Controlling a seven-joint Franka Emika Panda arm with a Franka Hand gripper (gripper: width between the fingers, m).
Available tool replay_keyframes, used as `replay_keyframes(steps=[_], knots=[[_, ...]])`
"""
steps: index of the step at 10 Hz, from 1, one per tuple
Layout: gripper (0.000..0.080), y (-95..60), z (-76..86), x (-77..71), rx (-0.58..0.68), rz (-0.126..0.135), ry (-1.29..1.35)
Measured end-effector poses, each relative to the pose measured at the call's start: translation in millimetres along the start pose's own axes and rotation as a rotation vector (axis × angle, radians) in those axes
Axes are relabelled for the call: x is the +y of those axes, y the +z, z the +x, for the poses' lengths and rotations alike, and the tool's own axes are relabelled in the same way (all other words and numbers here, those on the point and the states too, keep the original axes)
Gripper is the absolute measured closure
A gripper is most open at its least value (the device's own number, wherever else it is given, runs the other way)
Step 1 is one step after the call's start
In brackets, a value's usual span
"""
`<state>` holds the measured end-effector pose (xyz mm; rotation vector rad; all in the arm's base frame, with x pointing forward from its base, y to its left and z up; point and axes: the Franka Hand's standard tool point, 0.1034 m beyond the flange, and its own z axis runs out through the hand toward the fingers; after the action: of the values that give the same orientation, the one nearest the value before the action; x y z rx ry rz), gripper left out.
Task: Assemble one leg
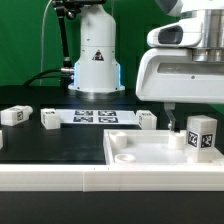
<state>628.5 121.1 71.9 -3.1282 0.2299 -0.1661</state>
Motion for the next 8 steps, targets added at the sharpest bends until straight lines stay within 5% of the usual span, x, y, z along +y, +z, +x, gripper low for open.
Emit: replay_keyframes(steps=[5, 7, 8], knots=[[0.0151, -1.9, 2.0, -1.3, 0.007, -0.024, -0.172], [0.0408, -1.5, 2.3, 0.1, 0.007, -0.025, -0.173], [0.0408, -1.3, 2.2, 0.1, 0.007, -0.025, -0.167]])
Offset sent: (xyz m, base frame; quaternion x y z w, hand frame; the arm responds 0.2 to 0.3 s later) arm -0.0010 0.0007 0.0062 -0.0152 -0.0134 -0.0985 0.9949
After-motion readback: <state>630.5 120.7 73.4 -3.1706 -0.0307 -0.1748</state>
